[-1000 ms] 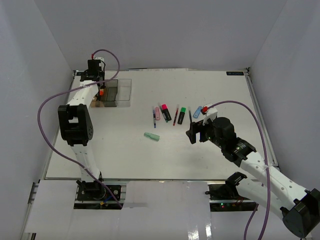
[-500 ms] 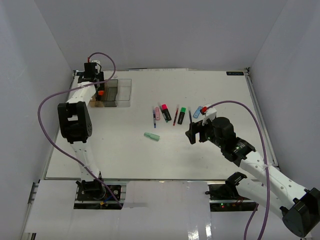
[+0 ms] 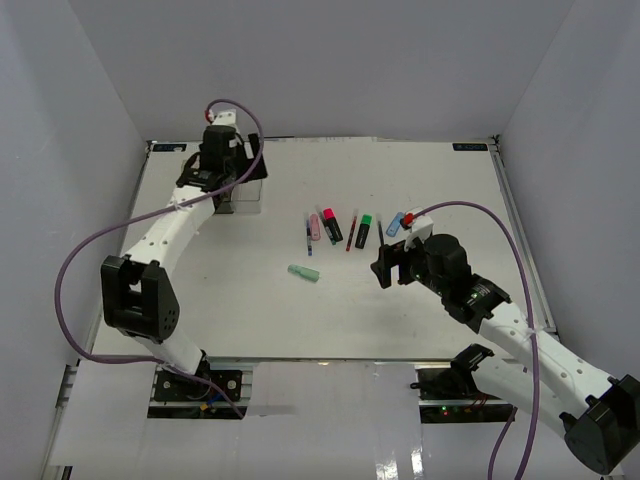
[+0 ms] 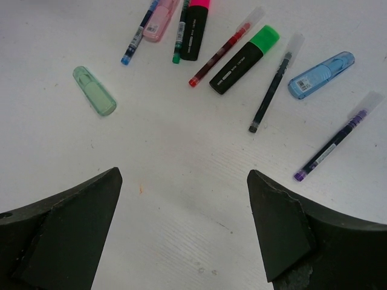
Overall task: Sort the stationery into containers
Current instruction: Pick up the pen from the center of the board.
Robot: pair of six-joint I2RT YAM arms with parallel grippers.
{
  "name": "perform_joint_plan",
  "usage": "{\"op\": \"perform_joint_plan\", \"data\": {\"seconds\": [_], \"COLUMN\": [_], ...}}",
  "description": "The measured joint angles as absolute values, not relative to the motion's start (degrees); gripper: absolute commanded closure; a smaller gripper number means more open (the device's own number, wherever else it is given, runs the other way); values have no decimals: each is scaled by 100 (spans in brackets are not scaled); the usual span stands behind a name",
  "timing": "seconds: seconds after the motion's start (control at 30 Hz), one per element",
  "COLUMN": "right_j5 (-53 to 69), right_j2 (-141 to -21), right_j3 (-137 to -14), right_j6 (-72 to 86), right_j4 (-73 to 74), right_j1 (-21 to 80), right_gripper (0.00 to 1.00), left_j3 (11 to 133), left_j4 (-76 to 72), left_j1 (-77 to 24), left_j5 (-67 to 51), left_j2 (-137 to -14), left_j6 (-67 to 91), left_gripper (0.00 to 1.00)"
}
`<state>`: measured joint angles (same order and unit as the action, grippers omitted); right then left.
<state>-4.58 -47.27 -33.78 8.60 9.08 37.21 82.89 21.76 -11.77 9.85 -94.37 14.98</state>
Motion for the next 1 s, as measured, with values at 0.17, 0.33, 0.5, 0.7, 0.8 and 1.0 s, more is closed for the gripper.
{"op": "perform_joint_plan", "data": {"seconds": [0.17,0.33,0.5,0.7,0.8,1.0], "right_j5": [-548,-838,-1260,-1647,-1732,-1920], "right_j2": [-5072,-5979,-7223,-8914,-9585,-10462], "right_j3": [-3476,-3962,-4772,-5898,-6252,-6556], "right_j6": [864,987,1328,2047,2349,2842], "right_j4": [945,1052,1175,1466,1577,1673], "right_j1": [3721,3721,3721,3719,3719,3719], "right_gripper": [6,0,6,13,18,26], "left_j3": [7651,6847,5916,4803,4248,3822], "left_j4": [2204,2318,2161,1632,1369,1258], "left_j1": [-2246,-2335,-2314,-2309,-2309,-2309], "left_j5": [591,325,287,305,368,565], "left_j2": [-8945,-8635,-7854,-6689,-6187,-5708], "left_j6": [2300,2639,2482,2121,1992,1863], "left_gripper": [2,2,2,2,2,2]}}
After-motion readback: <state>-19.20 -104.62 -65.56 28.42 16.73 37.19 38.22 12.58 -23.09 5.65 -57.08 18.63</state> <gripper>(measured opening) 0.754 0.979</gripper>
